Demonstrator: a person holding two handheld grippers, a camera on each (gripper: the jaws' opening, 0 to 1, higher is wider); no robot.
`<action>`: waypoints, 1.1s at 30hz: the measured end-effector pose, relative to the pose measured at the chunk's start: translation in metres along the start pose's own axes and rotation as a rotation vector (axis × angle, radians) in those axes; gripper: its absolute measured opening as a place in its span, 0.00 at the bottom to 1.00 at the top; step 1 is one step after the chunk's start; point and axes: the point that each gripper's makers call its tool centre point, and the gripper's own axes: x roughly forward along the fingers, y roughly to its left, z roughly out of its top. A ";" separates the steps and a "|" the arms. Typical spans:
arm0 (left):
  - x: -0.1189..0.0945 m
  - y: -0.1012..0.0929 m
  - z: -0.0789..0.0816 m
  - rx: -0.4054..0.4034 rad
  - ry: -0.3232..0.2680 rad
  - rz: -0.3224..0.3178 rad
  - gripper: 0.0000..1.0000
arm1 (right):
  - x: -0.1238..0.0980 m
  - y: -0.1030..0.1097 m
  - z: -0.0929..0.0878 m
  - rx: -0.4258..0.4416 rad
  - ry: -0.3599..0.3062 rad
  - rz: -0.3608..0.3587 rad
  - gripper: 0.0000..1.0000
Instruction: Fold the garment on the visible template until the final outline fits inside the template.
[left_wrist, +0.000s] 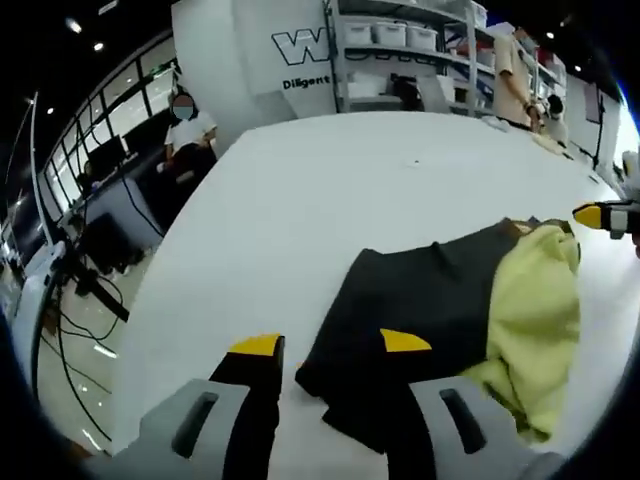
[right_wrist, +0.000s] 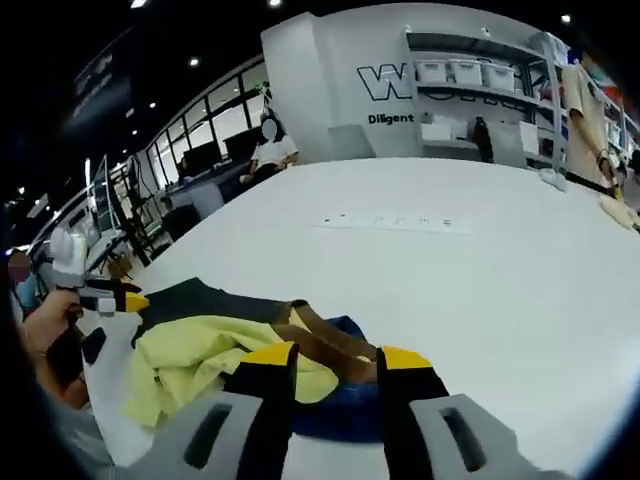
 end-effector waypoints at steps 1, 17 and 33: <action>0.000 0.000 0.003 0.004 -0.012 0.003 0.45 | 0.000 0.000 0.001 0.004 -0.001 0.002 0.31; -0.003 -0.035 0.044 0.045 -0.074 -0.109 0.86 | 0.001 0.010 0.005 0.043 -0.023 0.035 0.91; 0.014 -0.082 0.077 0.149 -0.102 -0.233 0.94 | 0.006 0.013 -0.008 0.079 0.012 0.065 0.96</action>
